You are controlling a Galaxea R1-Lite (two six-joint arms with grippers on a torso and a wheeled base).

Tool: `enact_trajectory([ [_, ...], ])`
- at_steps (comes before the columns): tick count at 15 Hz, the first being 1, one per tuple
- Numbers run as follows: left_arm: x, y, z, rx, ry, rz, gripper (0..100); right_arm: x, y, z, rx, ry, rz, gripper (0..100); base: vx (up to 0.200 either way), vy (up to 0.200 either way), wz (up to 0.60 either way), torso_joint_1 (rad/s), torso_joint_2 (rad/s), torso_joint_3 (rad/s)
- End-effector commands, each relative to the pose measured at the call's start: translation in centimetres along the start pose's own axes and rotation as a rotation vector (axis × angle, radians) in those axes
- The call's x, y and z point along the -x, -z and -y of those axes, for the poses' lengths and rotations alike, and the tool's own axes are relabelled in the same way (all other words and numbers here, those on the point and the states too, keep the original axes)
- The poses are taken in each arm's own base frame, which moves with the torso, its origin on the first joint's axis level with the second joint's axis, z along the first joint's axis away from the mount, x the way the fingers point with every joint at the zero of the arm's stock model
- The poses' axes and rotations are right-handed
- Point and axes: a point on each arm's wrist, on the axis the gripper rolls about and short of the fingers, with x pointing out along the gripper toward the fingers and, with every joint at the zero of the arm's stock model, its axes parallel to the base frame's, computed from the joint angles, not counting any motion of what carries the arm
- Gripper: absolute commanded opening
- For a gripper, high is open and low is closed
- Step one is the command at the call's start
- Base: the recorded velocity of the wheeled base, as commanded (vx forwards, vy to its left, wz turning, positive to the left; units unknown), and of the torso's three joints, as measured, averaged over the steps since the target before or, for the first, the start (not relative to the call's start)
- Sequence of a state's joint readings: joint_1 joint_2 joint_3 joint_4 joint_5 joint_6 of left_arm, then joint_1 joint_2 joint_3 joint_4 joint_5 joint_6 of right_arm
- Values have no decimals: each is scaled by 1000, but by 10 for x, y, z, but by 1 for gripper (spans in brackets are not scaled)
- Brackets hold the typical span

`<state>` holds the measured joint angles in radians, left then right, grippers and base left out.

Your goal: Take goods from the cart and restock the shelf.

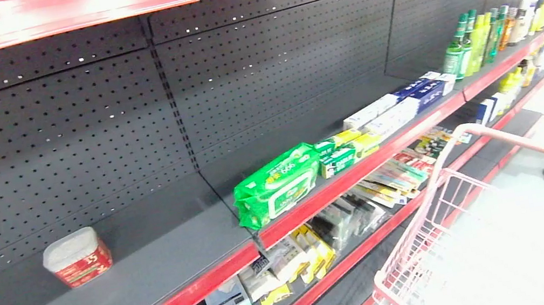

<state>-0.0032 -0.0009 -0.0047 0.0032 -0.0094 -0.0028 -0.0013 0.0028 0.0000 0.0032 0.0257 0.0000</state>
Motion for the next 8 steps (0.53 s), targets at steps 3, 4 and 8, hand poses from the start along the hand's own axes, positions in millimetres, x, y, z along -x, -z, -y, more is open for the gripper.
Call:
enact_trajectory([
  [3, 0, 0, 0, 0, 0, -1, 100, 0, 0, 0, 0, 0, 0, 100, 0, 0, -600, 1, 4, 4],
  [4, 0, 0, 0, 0, 0, -1, 100, 0, 0, 0, 0, 0, 0, 100, 0, 0, -600, 2, 7, 7],
  [8, 0, 0, 0, 0, 0, -1, 100, 0, 0, 0, 0, 0, 0, 100, 0, 0, -600, 1, -1, 1],
])
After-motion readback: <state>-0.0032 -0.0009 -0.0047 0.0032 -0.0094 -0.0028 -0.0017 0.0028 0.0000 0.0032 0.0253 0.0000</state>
